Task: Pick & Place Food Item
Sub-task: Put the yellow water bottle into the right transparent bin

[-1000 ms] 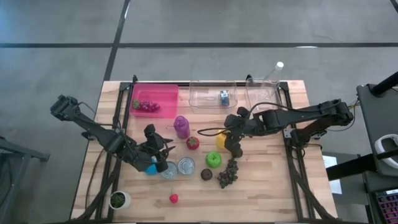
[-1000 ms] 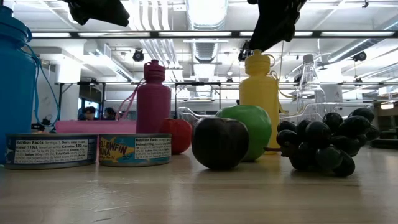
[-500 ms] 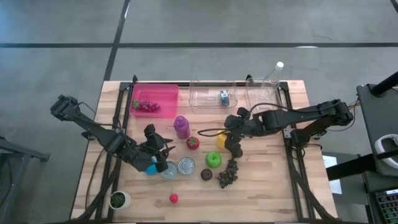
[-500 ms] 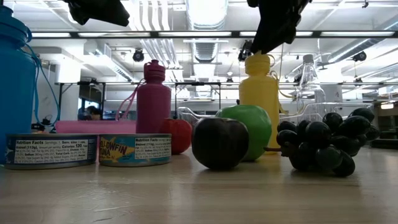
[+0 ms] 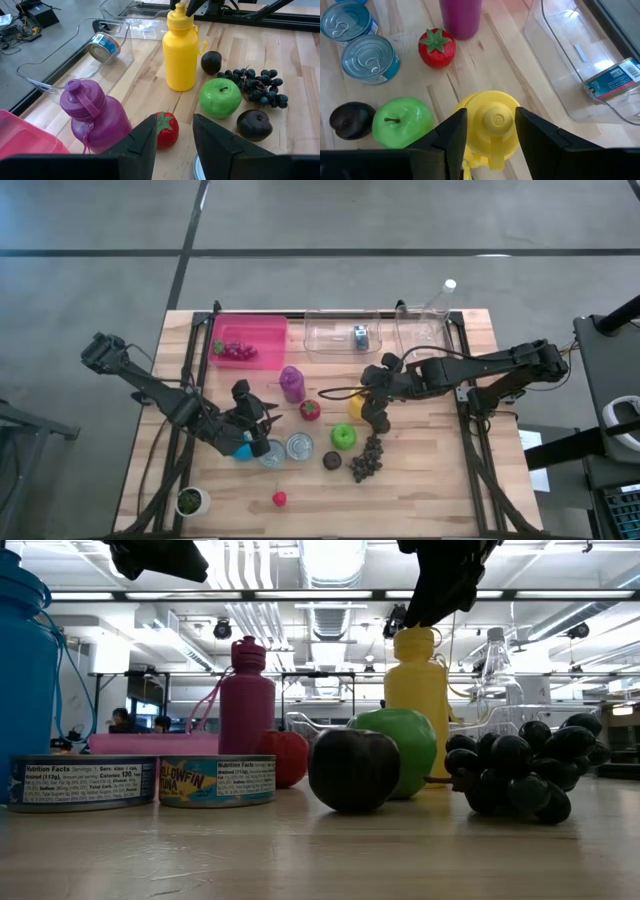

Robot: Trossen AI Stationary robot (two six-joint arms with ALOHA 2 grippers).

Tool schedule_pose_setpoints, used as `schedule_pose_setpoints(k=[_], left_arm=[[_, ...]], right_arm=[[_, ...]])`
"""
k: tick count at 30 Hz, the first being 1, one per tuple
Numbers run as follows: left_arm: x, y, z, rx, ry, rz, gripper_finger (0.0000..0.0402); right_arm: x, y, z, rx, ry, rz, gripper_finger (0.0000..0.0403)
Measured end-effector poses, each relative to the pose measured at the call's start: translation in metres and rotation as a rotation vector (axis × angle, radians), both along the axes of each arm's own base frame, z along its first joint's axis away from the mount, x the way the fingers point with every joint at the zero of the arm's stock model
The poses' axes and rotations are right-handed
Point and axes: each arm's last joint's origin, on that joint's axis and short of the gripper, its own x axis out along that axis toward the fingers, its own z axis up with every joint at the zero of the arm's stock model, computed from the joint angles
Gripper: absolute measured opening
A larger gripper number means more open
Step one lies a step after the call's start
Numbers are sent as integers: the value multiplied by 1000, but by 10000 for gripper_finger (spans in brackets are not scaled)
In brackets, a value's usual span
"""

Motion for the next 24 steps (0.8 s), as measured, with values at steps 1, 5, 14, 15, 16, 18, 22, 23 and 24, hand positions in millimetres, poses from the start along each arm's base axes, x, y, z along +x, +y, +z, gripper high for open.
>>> schedule_pose_setpoints(k=[1,5,14,15,16,18,22,23,24], left_arm=[[0,0,0,0,0,0,128],[0,0,0,0,0,0,127],[0,0,0,0,0,0,131],[0,0,0,0,0,0,131],[0,0,0,1,1,-1,130],[0,0,0,2,1,-1,129],[0,0,0,2,1,-1,129],[0,0,0,2,1,-2,130],[0,0,0,2,1,-1,130]], right_arm=[[0,0,0,0,0,1,158],[0,0,0,-2,1,2,145],[0,0,0,-2,1,1,126],[0,0,0,-2,1,1,125],[0,0,0,-2,1,1,124],[0,0,0,-2,0,1,122],[0,0,0,-2,0,1,121],[0,0,0,-2,0,1,121],[0,0,0,-1,0,0,122]])
